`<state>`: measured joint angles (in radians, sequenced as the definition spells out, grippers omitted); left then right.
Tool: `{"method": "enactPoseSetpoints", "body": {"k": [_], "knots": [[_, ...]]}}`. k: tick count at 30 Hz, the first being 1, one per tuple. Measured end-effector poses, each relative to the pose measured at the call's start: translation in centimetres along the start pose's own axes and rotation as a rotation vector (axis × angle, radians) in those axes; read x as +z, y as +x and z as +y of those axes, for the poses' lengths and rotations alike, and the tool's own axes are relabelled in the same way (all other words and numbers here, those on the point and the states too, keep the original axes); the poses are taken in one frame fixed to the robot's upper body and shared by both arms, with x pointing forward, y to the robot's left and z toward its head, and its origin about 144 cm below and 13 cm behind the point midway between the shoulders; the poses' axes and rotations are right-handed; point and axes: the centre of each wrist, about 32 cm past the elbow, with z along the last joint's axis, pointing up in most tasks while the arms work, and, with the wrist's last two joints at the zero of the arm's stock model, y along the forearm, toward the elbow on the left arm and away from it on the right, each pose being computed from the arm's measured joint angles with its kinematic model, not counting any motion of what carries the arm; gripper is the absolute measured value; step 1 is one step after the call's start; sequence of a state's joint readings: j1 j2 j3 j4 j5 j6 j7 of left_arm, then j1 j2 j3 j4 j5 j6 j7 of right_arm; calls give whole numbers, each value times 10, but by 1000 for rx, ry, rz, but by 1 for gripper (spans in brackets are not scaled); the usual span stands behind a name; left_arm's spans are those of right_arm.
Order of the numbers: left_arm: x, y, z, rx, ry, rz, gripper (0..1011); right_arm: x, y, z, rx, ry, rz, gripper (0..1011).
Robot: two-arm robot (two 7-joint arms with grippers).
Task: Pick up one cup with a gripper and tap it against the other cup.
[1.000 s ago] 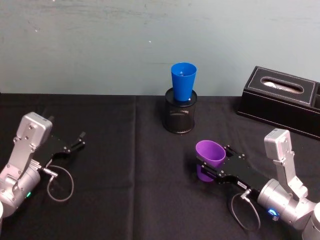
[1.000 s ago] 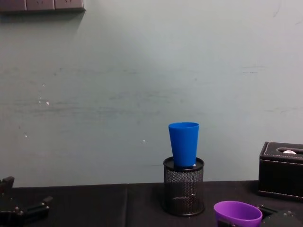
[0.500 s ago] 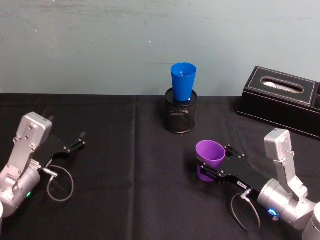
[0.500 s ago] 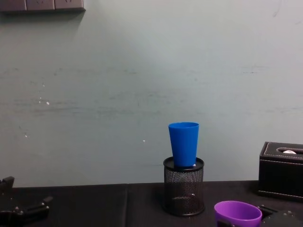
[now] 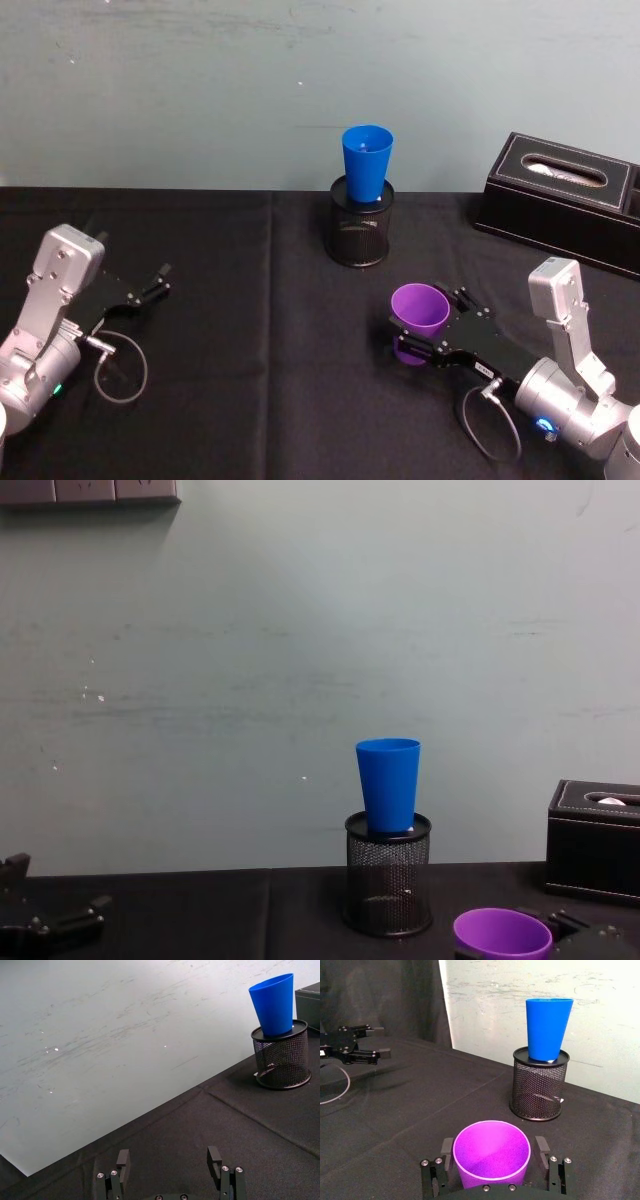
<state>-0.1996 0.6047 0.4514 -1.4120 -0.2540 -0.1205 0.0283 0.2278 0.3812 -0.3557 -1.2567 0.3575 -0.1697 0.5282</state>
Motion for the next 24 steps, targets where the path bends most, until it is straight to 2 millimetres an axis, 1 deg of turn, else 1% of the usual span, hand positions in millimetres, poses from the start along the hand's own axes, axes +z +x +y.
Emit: {"method": "enactPoseSetpoints", "body": {"k": [14,24], "knots": [[0,0,0,0,0,0,1011,0,0,0,0,1,0,1003],[0,0,0,0,0,0,1011,6,-1,-1,2,37,-6,1003]]}}
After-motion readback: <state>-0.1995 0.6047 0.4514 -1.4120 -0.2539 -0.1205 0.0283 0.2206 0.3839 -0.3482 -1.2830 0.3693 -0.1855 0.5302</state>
